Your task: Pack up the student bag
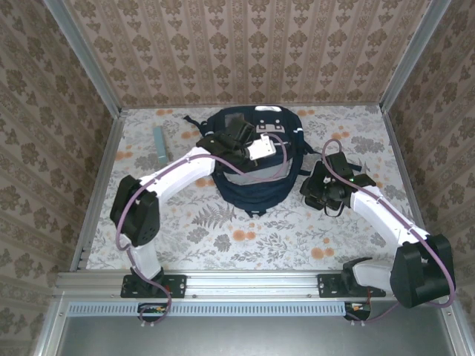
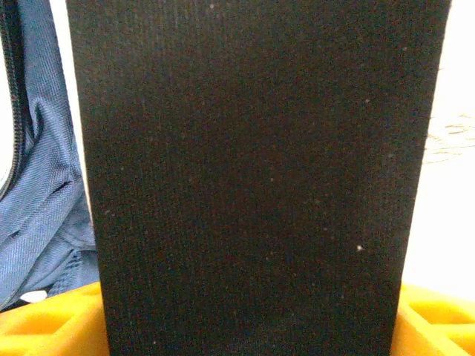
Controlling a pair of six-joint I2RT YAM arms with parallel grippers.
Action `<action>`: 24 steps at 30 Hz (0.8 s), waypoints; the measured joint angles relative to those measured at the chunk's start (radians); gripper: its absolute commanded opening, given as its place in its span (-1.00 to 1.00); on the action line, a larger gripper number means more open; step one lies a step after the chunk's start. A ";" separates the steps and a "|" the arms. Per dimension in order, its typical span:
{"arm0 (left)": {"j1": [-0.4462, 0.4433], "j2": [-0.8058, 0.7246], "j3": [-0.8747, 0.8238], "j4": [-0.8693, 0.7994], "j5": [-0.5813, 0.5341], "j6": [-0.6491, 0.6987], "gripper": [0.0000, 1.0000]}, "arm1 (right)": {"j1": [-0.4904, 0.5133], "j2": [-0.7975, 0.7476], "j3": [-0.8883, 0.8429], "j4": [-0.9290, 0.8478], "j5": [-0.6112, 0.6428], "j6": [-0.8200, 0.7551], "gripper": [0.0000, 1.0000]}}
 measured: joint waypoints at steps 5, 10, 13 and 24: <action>0.011 -0.071 -0.064 0.101 -0.006 -0.074 -1.00 | 0.056 0.005 0.027 0.040 -0.096 -0.021 0.48; 0.011 -0.087 -0.077 0.145 0.005 -0.137 -1.00 | 0.132 0.048 0.105 0.108 -0.185 -0.025 0.48; 0.010 -0.087 -0.077 0.157 0.012 -0.165 -1.00 | 0.161 0.090 0.150 0.129 -0.218 -0.021 0.47; 0.011 -0.087 -0.077 0.162 0.014 -0.207 -1.00 | 0.164 0.293 0.292 0.101 -0.195 -0.027 0.48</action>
